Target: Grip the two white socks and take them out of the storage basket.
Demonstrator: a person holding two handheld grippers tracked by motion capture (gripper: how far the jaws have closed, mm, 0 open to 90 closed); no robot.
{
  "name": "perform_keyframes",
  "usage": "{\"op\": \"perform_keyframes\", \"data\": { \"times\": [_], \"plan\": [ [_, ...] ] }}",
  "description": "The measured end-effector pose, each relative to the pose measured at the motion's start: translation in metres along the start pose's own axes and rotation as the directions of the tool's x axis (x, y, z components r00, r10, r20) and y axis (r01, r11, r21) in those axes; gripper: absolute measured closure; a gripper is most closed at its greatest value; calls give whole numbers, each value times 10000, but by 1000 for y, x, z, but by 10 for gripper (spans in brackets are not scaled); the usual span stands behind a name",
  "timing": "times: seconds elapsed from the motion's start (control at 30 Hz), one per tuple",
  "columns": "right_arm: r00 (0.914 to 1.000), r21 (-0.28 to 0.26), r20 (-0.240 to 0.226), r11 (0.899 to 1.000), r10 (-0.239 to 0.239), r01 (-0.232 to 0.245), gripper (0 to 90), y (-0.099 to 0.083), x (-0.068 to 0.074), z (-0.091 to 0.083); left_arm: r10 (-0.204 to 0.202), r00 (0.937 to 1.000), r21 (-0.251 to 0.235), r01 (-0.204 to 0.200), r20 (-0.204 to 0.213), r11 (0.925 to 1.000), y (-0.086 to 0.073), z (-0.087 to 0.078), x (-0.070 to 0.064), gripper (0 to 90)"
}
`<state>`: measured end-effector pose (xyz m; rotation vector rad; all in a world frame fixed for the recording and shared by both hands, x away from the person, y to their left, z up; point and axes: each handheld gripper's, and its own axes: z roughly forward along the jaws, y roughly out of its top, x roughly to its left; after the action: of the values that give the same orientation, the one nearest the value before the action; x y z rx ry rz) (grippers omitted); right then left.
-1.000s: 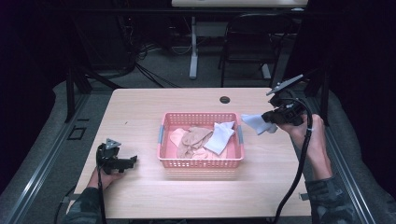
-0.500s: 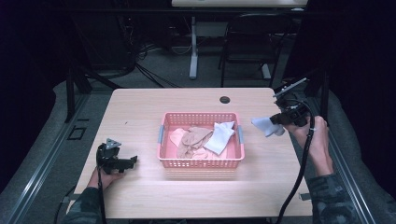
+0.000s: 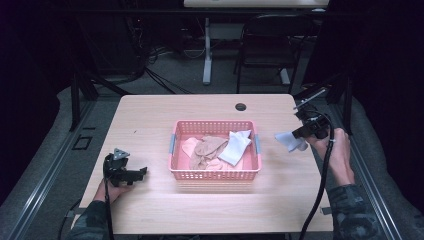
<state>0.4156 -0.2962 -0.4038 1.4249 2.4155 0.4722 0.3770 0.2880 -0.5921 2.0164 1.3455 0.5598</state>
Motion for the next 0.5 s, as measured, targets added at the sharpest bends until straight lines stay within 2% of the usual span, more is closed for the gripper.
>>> {"op": "perform_keyframes", "data": {
  "times": [0.07, 0.2, 0.23, 0.27, 0.3, 0.37, 0.4, 0.43, 0.5],
  "plan": [
    [9998, 404, 170, 9991, -113, 106, 844, -1, 1, 11, 0, 10000, -3, 0, 8, 10000, 0, 0, 0, 2],
    [9998, 705, 121, 9974, -144, 135, 843, -1, 2, 24, 29, 10000, 3, -29, 16, 10000, 0, 0, 0, 2],
    [9999, 938, 34, 9955, -141, 138, 844, -2, 3, 33, 9, 10000, -1, -9, 17, 10000, 0, 0, 0, 2],
    [9999, 938, 34, 9955, -141, 138, 844, -2, 3, 33, 9, 10000, -1, -9, 17, 10000, 0, 0, 0, 2],
    [10000, 1130, -32, 9936, -85, 89, 843, -3, 3, 44, 5, 10000, -2, -5, 17, 10000, 0, 0, 0, 2],
    [9998, 1440, -171, 9894, -140, 164, 842, -5, 3, 56, 29, 10000, 1, -29, 17, 10000, 0, 0, 0, 2],
    [9995, 1436, -313, 9896, 28, 17, 843, -6, 4, 62, 8, 10000, -2, -8, 19, 10000, 0, 0, 0, 2],
    [9992, 1700, -374, 9853, -122, 184, 843, -7, 3, 66, 9, 10000, -2, -9, 17, 10000, 0, 0, 0, 2],
    [9992, 1851, -390, 9827, 74, 0, 842, -10, 2, 77, 32, 10000, 4, -32, 16, 10000, 0, 0, 0, 2]
  ]
}}
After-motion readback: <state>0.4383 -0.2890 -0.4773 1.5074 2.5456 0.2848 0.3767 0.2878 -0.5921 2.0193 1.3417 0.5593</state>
